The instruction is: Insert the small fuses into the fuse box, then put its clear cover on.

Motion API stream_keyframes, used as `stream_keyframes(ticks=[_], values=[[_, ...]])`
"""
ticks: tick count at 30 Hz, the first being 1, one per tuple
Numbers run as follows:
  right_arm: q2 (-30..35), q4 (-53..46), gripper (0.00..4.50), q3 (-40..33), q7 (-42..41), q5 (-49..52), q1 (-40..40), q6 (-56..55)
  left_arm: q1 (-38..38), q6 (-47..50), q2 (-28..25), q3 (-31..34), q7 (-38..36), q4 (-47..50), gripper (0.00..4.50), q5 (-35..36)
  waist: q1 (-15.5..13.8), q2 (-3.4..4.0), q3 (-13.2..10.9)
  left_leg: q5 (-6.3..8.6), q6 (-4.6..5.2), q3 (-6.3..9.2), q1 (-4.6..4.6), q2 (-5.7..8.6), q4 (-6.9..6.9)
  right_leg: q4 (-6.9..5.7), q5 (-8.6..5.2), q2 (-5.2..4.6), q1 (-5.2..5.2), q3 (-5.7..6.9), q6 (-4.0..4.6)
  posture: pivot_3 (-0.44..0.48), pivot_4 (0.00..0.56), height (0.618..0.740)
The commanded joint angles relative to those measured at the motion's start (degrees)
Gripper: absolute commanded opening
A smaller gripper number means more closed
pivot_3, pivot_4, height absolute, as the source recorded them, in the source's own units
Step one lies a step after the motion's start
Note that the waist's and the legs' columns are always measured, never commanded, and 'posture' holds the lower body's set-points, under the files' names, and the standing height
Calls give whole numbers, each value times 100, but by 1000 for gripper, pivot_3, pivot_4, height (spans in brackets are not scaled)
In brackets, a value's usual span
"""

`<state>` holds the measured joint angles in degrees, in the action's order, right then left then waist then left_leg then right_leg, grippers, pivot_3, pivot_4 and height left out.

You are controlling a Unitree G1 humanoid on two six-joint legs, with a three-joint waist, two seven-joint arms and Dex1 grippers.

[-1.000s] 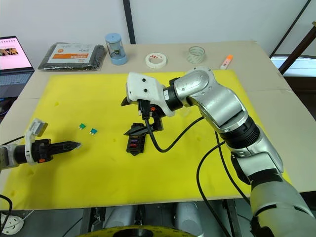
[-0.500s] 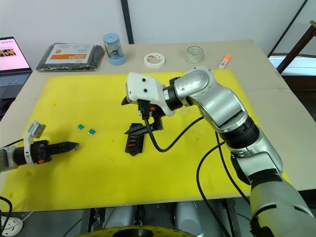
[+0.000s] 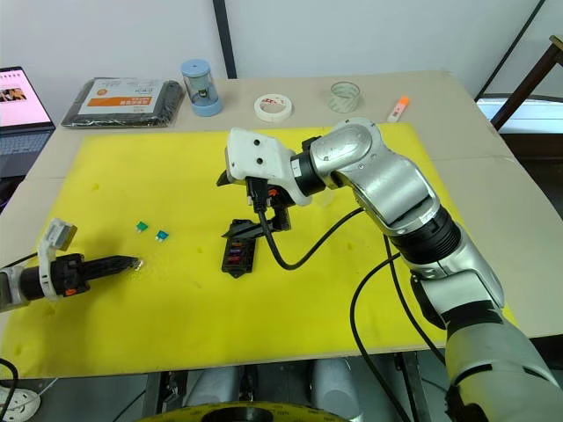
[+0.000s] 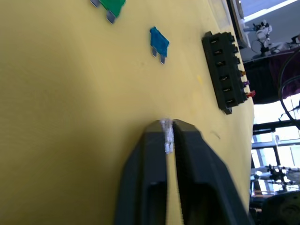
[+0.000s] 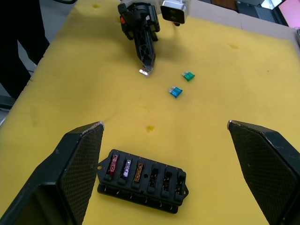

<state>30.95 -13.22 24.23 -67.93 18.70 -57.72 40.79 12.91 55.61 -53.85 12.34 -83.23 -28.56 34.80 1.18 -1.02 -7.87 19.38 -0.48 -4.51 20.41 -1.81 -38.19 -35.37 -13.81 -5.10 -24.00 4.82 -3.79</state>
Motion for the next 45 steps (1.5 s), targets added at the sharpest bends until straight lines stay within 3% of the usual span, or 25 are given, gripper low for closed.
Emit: stream_keyframes(ticks=[1,16,24,29,33,39,45], values=[[-31,-61,4500,-47,-9,-19,-38,-76,-122,69,-108,93,80,26,143,15,5,0,0,0,0,0,0,0,0,0,0,0,0,0,0,0,150,740],[-44,-60,4500,-56,17,-24,-27,-52,-157,-5,-122,198,227,150,61,104,4,0,0,0,0,-1,0,-1,1,0,0,0,-3,0,0,0,150,740],[-2,-251,4500,-304,121,346,70,614,127,317,73,685,653,888,61,663,-29,-1,0,0,0,3,5,-1,-1,0,0,-4,-2,0,0,0,150,740],[-53,-282,4500,-848,388,1059,-69,1809,487,722,427,1104,1168,1835,61,1339,-40,-3,1,0,-1,6,8,3,-2,0,1,-12,-1,0,0,0,150,740],[-199,-56,4500,-1570,827,1723,-432,3143,1135,961,1032,1296,1894,2771,61,2078,-40,-4,2,-1,-2,9,8,4,-3,0,1,-14,1,2,0,0,150,740],[-463,459,4500,-2811,1549,2325,-1050,4921,1914,877,2088,1049,2891,3873,61,2891,-31,-5,2,-2,-3,10,5,6,-2,3,2,-14,9,2,-1,0,150,740],[-441,866,4500,-3269,2198,2991,-1160,5171,2283,630,2389,675,3116,4110,61,3017,-12,-4,2,-3,-5,9,-1,5,1,4,2,-5,10,1,-1,0,150,740]])
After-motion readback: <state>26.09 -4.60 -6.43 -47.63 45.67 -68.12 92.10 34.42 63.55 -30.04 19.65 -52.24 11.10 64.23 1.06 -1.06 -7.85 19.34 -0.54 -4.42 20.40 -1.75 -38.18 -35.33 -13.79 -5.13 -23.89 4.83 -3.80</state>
